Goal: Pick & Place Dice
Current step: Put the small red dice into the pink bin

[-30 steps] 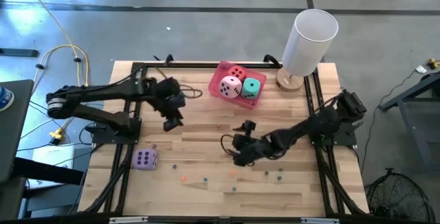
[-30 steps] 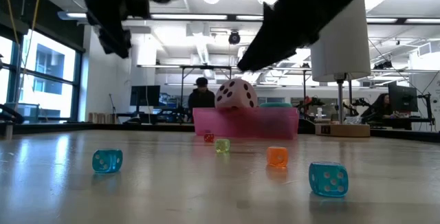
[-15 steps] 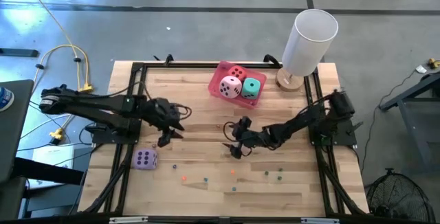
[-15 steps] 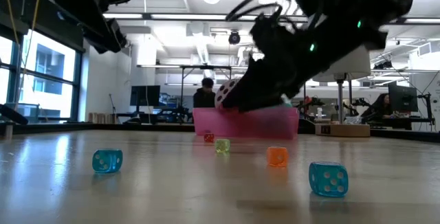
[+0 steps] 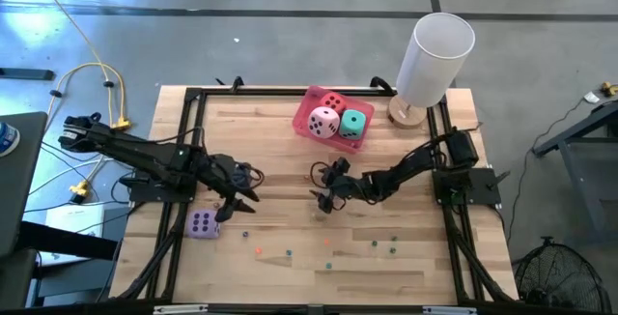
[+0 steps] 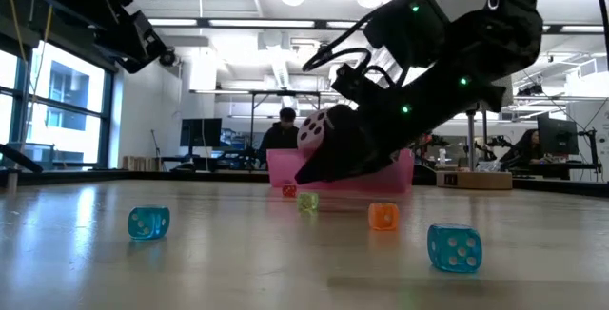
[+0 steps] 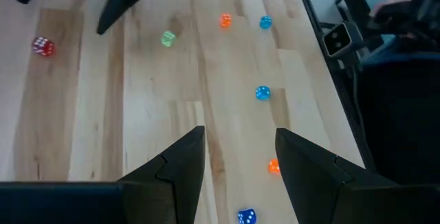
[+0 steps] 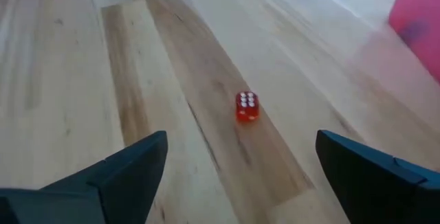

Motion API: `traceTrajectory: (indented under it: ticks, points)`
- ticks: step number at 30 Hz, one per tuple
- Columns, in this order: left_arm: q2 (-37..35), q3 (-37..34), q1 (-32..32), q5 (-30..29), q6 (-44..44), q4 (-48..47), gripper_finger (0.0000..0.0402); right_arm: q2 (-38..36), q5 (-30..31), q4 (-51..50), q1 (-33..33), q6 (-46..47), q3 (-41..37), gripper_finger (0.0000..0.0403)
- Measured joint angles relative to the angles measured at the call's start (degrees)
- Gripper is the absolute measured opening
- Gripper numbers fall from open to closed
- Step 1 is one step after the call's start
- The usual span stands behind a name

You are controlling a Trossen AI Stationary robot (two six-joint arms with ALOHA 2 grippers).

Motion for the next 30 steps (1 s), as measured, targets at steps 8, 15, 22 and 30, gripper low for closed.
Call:
traceTrajectory:
  ticks: [8,15,22,30]
  points:
    - [0.02,0.02,-0.67,0.01,0.02,0.0,0.0173,2.94,-0.4,3.57,-1.44,0.31,0.24,0.0342]
    - [0.23,0.09,-0.74,-0.04,0.85,0.37,0.0172,8.74,1.19,6.26,-1.05,-0.29,2.84,0.0338]
    - [0.26,0.09,-1.13,-0.11,2.62,0.26,0.0173,9.08,1.29,5.49,-2.25,-2.19,4.12,0.0334]
    - [0.27,0.09,-1.11,0.21,2.6,0.16,0.0173,9.09,-0.54,4.09,-3.15,-2.65,4.64,0.0333]
